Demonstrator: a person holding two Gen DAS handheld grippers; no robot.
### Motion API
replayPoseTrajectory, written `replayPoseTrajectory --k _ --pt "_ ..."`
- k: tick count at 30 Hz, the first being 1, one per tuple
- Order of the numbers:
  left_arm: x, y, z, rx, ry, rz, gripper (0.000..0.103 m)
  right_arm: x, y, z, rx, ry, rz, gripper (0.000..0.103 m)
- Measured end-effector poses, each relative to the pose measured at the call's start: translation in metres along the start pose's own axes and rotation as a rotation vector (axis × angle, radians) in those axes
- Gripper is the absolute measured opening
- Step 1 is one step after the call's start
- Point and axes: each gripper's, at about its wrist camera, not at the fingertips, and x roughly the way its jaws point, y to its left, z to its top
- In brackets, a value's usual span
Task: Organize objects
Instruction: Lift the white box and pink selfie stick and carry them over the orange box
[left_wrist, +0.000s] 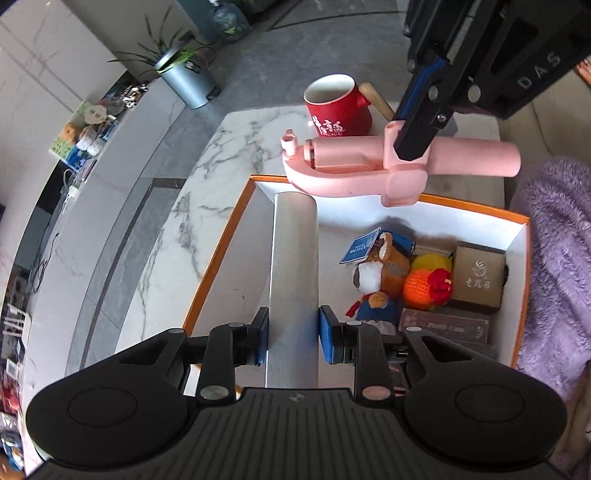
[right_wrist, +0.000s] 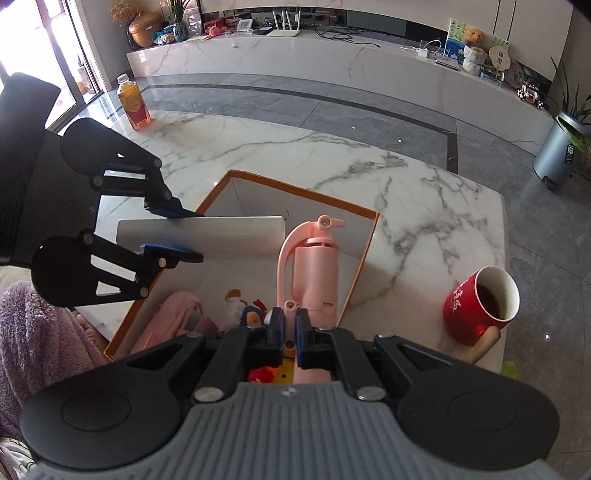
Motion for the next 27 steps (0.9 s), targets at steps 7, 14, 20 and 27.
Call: replayPoseTrajectory --k 7,14,20,27 --pt "0.030 0.012 0.000 0.009 0.018 -0.043 0.032 0.022 -0.030 0.003 -0.005 0.022 0.077 0.006" --pt "0.062 0.015 0.002 0.070 0.046 -0.076 0.032 0.038 -0.051 0.005 0.064 0.026 0.130 0.006" --pt "0.087 0.009 0.000 0.187 0.054 -0.086 0.032 0.049 -0.056 0.011 0.077 0.048 0.135 0.006" --pt "0.109 -0.002 -0.016 0.283 0.047 -0.118 0.032 0.054 -0.055 0.016 0.069 0.055 0.133 0.006"
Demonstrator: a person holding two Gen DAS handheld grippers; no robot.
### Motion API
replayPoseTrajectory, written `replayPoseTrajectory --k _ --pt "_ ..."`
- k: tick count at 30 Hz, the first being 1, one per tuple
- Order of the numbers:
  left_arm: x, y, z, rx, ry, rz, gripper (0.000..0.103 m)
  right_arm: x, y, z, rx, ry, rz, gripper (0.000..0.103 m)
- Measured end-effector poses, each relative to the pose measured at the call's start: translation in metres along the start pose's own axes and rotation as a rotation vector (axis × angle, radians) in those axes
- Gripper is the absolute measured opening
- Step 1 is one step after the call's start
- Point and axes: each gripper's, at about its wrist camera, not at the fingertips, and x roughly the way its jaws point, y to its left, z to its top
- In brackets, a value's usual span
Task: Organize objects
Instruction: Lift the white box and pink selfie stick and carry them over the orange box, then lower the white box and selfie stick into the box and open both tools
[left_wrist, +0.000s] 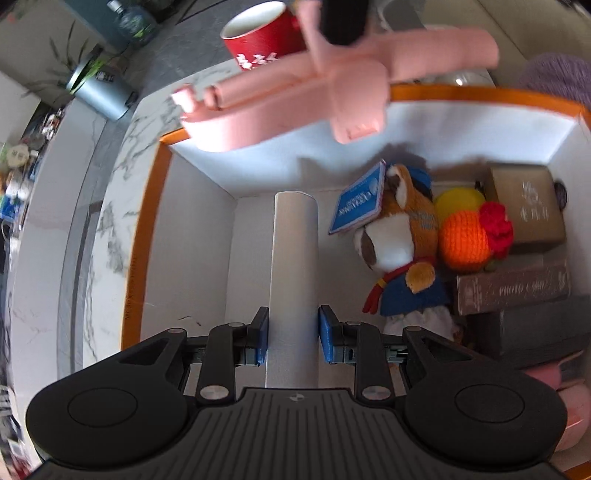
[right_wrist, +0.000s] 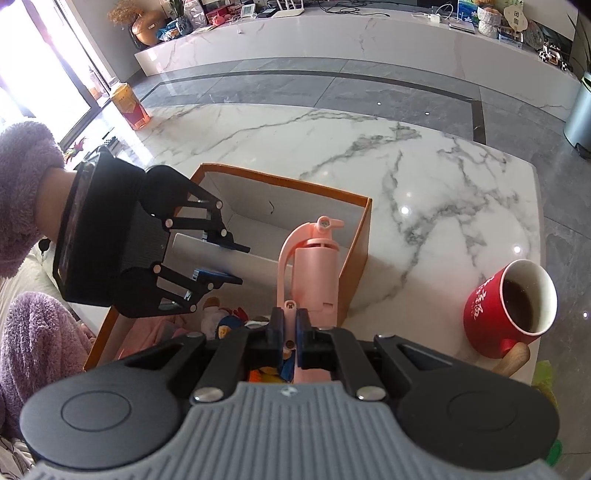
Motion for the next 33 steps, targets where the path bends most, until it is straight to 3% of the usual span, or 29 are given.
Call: replayPoseTrajectory --k 9,15,19,33 --pt "0.018 -0.013 -0.010 0.137 0.029 0.163 0.037 -0.003 0.008 0.001 -0.010 0.007 -0.012 0.006" --pt "0.000 -0.003 -0.014 0.009 0.026 0.044 0.041 0.001 0.012 0.003 -0.009 0.021 -0.025 0.006" --pt "-0.005 -0.003 -0.016 -0.042 0.022 0.005 0.035 0.002 0.016 0.005 -0.012 0.023 -0.031 0.006" --pt "-0.053 0.003 -0.033 -0.147 -0.038 0.035 0.034 0.015 0.048 0.022 -0.123 0.053 -0.025 0.006"
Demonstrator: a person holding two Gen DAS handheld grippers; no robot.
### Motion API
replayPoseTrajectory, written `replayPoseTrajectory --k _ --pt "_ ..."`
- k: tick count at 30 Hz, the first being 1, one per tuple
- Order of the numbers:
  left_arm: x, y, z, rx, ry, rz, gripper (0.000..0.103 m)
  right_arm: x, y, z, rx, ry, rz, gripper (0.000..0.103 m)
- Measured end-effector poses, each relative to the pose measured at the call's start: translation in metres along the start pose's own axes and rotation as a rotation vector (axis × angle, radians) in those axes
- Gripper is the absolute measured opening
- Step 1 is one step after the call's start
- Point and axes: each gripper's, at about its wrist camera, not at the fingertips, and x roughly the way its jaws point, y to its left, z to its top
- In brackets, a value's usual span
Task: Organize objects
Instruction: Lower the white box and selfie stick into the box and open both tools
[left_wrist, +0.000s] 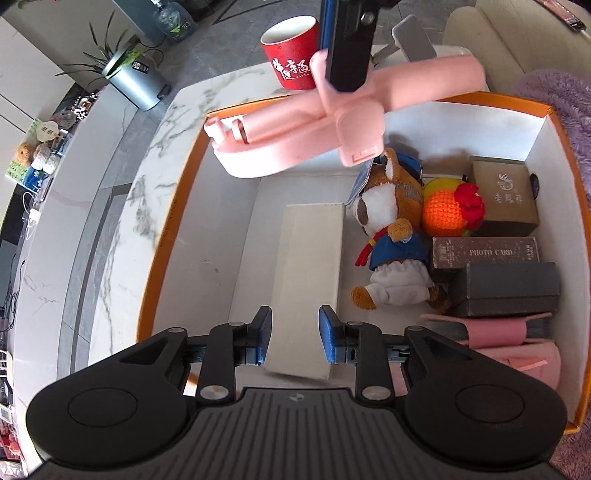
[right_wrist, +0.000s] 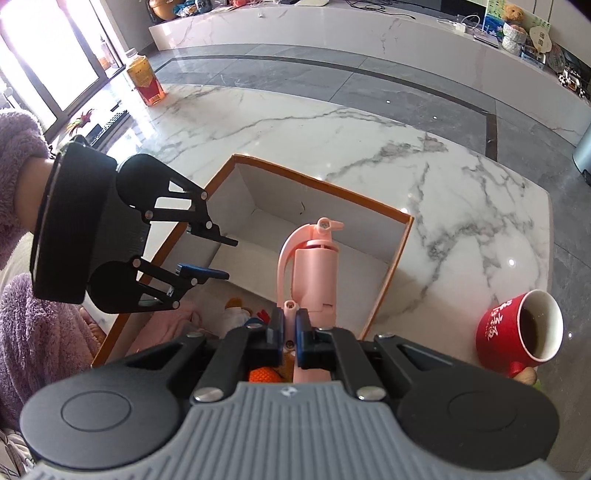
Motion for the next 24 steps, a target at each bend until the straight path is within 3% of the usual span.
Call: replayPoseTrajectory --k 10,17,24 --pt "-0.022 0.014 -0.013 -0.096 -0.048 0.014 0.034 0.035 0.032 0.046 -0.213 0.059 0.010 0.006" --pt "-0.028 0.028 -0.020 -0.141 -0.058 0.012 0.034 0.080 0.050 0.071 -0.431 0.162 0.029 0.006" --pt "-0.038 0.029 -0.035 -0.175 -0.072 -0.003 0.034 0.113 0.061 0.080 -0.641 0.242 0.138 0.006"
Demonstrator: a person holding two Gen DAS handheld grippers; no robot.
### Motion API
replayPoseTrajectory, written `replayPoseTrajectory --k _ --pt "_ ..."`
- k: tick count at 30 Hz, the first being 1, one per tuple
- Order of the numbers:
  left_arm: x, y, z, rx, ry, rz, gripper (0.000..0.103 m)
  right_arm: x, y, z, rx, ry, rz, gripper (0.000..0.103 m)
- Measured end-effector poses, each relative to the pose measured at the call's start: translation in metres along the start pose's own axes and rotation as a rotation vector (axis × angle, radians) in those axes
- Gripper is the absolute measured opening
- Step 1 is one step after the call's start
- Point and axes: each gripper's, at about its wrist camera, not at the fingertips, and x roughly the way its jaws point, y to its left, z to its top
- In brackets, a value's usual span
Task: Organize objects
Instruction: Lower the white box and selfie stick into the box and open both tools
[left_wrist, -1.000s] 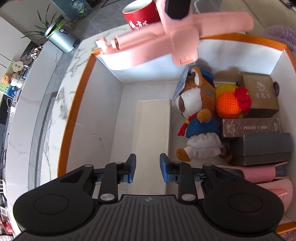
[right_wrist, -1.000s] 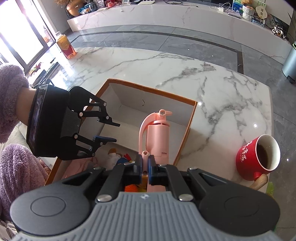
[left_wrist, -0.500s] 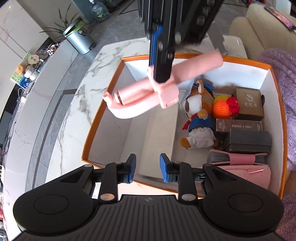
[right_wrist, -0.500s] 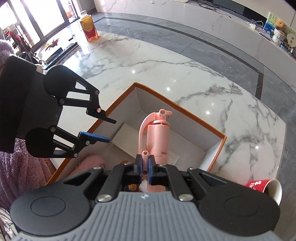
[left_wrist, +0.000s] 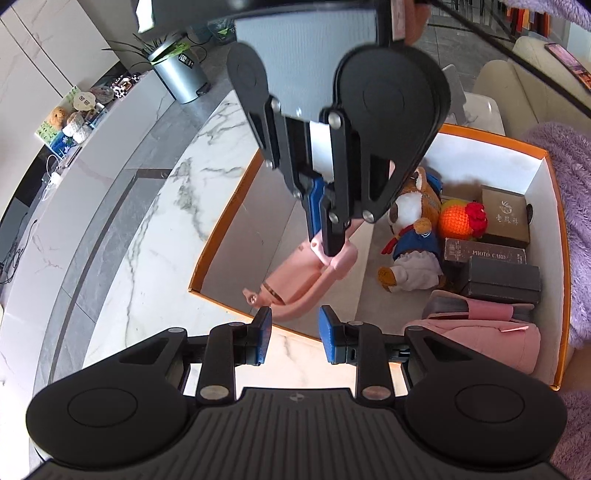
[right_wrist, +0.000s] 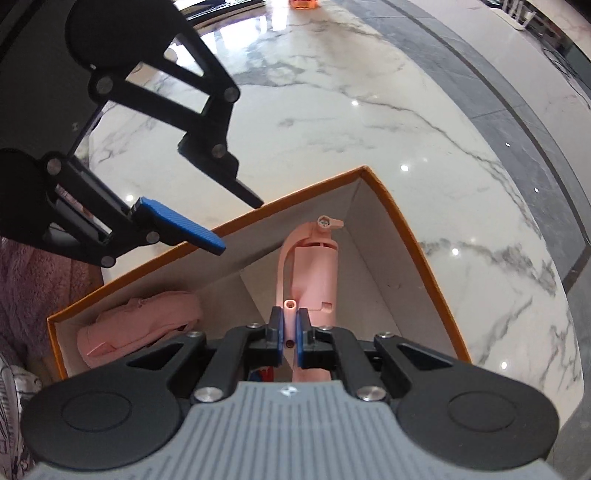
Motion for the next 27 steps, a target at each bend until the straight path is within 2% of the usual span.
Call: replayPoseTrajectory --k 4,7,12,16,19,27 --pt "0.001 0.003 -0.002 -0.012 0.000 -0.005 0.034 0.019 0.002 0.007 -0.140 0.057 -0.015 0.006" --pt "0.003 0.004 -0.003 -0.022 -0.003 -0.004 0.034 0.022 0.000 0.011 -0.214 0.061 -0.030 0.008" --pt "0.005 0.007 -0.004 -0.033 0.001 0.002 0.034 0.035 0.007 0.014 -0.378 0.084 -0.170 0.019" --pt "0.006 0.008 -0.003 -0.051 0.000 0.004 0.034 0.039 0.005 0.011 -0.377 0.058 -0.198 0.022" --pt "0.005 0.007 -0.003 -0.052 0.003 0.006 0.034 0.045 0.006 0.007 -0.395 0.061 -0.271 0.019" --pt "-0.002 0.005 0.000 -0.070 0.005 0.006 0.034 0.039 0.018 -0.008 -0.353 0.065 -0.242 0.017"
